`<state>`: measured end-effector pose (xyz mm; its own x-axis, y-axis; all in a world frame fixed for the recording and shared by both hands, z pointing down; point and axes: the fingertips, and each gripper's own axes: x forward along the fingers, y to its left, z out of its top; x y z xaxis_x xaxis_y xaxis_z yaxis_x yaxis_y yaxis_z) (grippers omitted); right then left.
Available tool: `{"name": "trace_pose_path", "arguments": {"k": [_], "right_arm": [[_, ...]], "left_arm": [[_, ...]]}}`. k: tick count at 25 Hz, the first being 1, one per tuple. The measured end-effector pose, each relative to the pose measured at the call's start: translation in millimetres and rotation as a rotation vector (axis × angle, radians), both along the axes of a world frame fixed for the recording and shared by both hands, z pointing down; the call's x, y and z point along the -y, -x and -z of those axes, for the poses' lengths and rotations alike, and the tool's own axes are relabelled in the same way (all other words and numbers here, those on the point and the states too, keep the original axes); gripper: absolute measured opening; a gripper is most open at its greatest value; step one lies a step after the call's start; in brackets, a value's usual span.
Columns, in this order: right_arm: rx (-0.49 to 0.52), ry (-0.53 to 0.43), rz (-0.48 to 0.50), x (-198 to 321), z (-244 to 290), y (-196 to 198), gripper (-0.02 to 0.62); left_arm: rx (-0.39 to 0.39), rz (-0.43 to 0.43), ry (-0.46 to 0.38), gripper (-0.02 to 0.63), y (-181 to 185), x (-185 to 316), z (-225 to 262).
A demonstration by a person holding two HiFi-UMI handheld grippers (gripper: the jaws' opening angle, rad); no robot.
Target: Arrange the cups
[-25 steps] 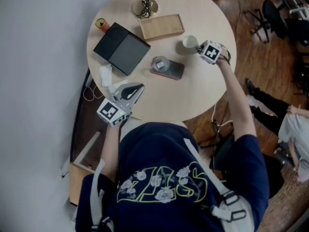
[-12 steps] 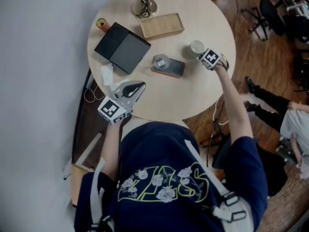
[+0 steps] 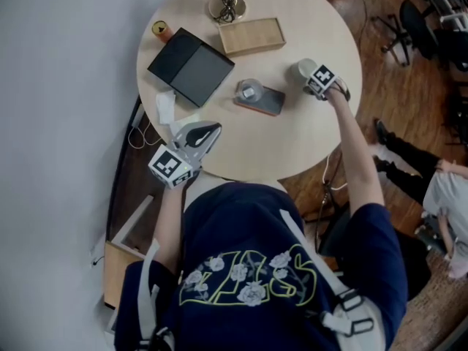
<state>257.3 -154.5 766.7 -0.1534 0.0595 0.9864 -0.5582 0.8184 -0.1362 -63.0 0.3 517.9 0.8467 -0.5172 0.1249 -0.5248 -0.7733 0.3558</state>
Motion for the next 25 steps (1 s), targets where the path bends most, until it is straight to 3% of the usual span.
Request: {"name": "trace_pose_path", "arguments": {"k": [3,6,7,11,16,19,20,25], "right_arm": [[-0.013,0.004,-0.010,0.8,1.7,-0.7,0.222],[-0.024,0.009,-0.020,1.5,2.9,-1.2,0.093],[-0.028,0.011,-0.024,1.8,3.3,-1.3,0.079],[-0.043,0.018,-0.038,2.6,4.6,-2.0,0.200],[-0.072,0.027,-0.062,4.3,6.8,-4.7,0.205],[-0.102,0.033,-0.085,6.3,8.6,-9.0,0.140],[-0.115,0.036,-0.094,7.2,9.3,-10.9,0.059],[-0.170,0.047,-0.137,12.0,11.6,-20.0,0.038]], "left_arm": [[0.002,0.024,0.004,0.003,7.3,-0.8,-2.0],[0.005,0.044,0.009,0.003,14.6,-0.4,-5.0],[0.004,0.051,0.014,0.003,16.3,-0.3,-6.1],[0.008,0.045,0.021,0.003,15.1,-2.1,-11.6],[-0.001,0.031,0.025,0.003,5.9,-0.1,-9.7],[0.008,0.017,0.008,0.003,4.7,0.1,-10.1],[0.008,0.018,0.009,0.003,5.0,0.3,-10.4],[-0.006,0.038,0.032,0.003,7.1,1.5,-9.5]]}}
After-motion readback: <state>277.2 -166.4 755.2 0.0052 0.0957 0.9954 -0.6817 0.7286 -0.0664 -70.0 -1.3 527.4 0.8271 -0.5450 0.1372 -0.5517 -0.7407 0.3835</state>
